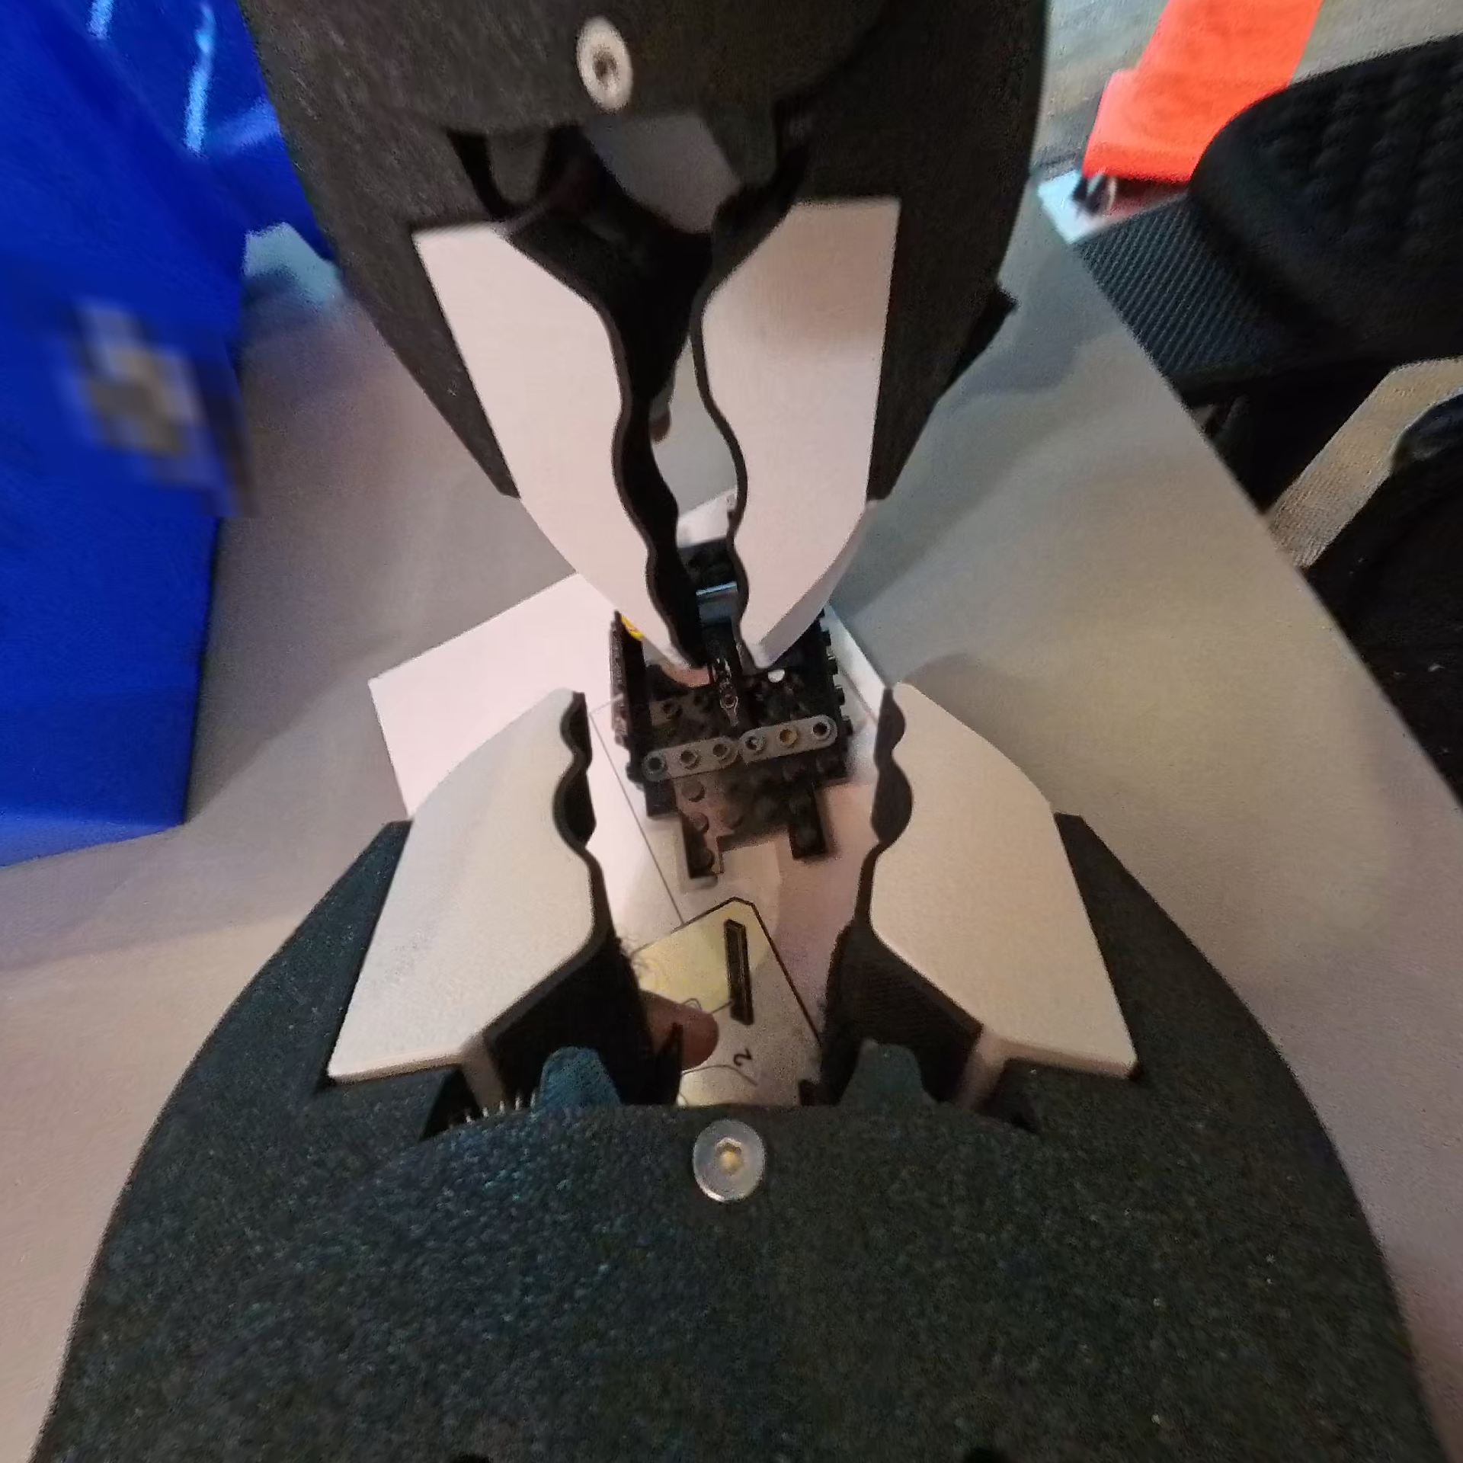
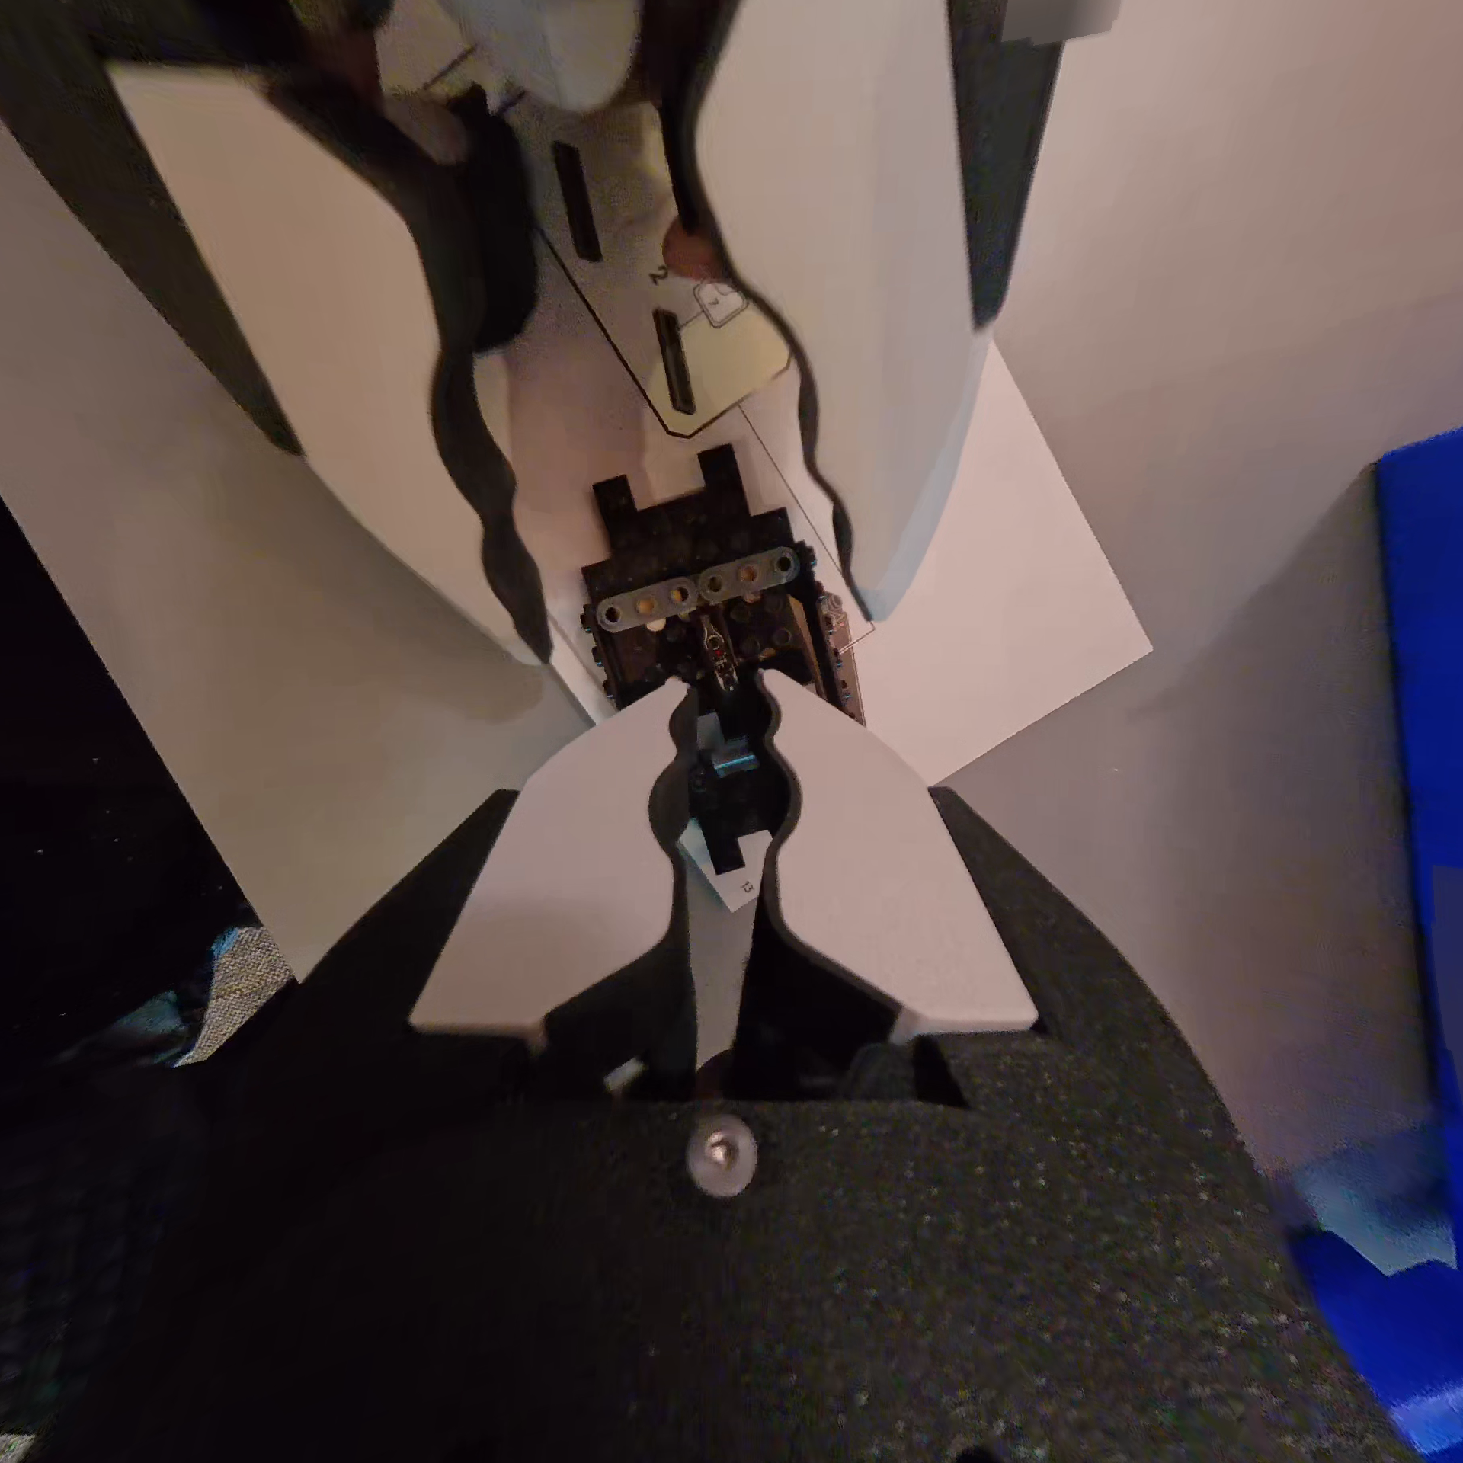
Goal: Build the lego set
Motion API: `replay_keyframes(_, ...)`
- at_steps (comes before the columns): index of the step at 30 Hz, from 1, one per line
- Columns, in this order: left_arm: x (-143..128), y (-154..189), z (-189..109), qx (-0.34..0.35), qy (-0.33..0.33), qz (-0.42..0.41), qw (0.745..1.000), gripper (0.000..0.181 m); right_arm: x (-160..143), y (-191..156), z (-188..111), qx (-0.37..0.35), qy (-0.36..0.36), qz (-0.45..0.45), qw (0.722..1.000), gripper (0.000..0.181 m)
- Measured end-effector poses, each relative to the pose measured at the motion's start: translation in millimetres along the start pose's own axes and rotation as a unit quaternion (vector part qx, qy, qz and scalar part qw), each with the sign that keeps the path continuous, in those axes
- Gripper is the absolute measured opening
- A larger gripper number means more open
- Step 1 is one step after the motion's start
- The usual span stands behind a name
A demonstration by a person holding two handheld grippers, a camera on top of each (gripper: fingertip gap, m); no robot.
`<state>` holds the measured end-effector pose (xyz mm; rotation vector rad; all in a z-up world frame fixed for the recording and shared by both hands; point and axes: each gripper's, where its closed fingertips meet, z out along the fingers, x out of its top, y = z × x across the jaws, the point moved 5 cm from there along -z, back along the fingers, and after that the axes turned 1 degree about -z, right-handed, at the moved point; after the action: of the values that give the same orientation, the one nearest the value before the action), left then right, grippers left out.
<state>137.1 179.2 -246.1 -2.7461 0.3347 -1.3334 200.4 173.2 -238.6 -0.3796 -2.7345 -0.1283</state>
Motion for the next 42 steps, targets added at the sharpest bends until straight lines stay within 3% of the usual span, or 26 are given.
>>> replay_keyframes(6,-3,2,3,0.002,-0.013,0.012,1.0,0.043,-2,2,-1,-0.014,-0.008,0.005,1.0,0.01)
replay_keyframes(14,-4,3,4,-0.006,-0.016,0.007,1.0,0.035,-2,-2,-2,-0.026,-0.005,-0.017,1.0,0.0)
replay_keyframes(18,-4,2,4,0.002,-0.014,0.007,1.0,0.038,-2,3,-6,-0.031,0.002,-0.009,0.999,0.011)
replay_keyframes(24,2,-4,-6,-0.011,0.014,-0.025,1.0,0.081,-5,2,-15,-0.019,0.0,-0.005,1.0,0.024)
replay_keyframes(31,-1,-5,12,-0.053,-0.031,-0.013,0.998,0.08,-27,0,-15,-0.014,0.005,0.06,0.998,0.061)
replay_keyframes(34,-1,-2,14,-0.066,-0.03,-0.026,0.997,0.068,-29,2,-6,-0.02,0.015,0.04,0.999,0.055)
replay_keyframes(42,-3,7,8,0.019,-0.044,-0.086,0.995,0.06,-23,8,-3,0.022,0.045,-0.071,0.996,0.054)
